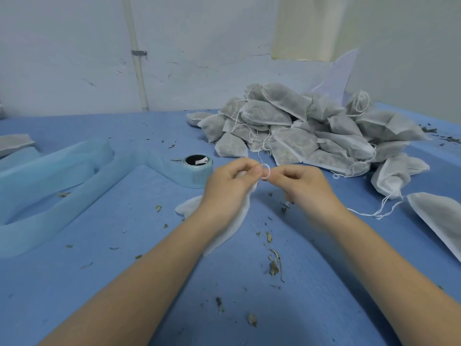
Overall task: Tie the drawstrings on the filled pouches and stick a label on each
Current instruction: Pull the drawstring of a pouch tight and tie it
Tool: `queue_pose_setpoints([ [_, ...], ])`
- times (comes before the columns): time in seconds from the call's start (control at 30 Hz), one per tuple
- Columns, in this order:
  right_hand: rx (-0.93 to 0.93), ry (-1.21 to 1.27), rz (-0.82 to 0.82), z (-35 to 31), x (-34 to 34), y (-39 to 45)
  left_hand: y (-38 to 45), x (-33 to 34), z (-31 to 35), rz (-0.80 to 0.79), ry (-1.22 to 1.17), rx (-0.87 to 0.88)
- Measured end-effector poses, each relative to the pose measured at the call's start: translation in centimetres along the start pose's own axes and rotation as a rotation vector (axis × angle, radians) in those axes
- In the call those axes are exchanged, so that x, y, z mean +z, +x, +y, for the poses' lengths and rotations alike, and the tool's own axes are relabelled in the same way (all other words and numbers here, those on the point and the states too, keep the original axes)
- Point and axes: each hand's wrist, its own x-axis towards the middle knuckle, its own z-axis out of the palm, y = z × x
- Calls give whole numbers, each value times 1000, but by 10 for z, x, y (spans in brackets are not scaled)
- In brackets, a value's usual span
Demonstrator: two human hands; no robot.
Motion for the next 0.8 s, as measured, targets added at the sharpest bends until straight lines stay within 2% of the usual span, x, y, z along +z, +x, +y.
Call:
queue_pose_setpoints([
  [0.07, 30, 44, -27, -3, -4, -1, -2, -2, 0, 5, 363, 63],
  [0.13, 63, 58, -42, -3, -7, -2, -3, -2, 0, 34, 602, 135],
  [0.2, 128, 101, -34, -2, -8, -1, -4, 0, 1, 72, 755, 200],
  [0.33, 259, 353, -77, -3, -8, 2, -5, 3, 0, 150, 969, 301],
  [0.43, 176, 285, -119, -2, -7, 0, -5, 3, -1, 189, 1039, 337],
  [0.6, 128, 149, -7, 1, -4, -2, -7, 6, -3, 219, 1018, 309],
  [0.7, 143, 206, 28, 1, -3, -2, -7, 8, -2, 255, 888, 169],
  [0.8, 186, 348, -29, 1, -1, -2, -3, 7, -1, 264, 775, 12],
])
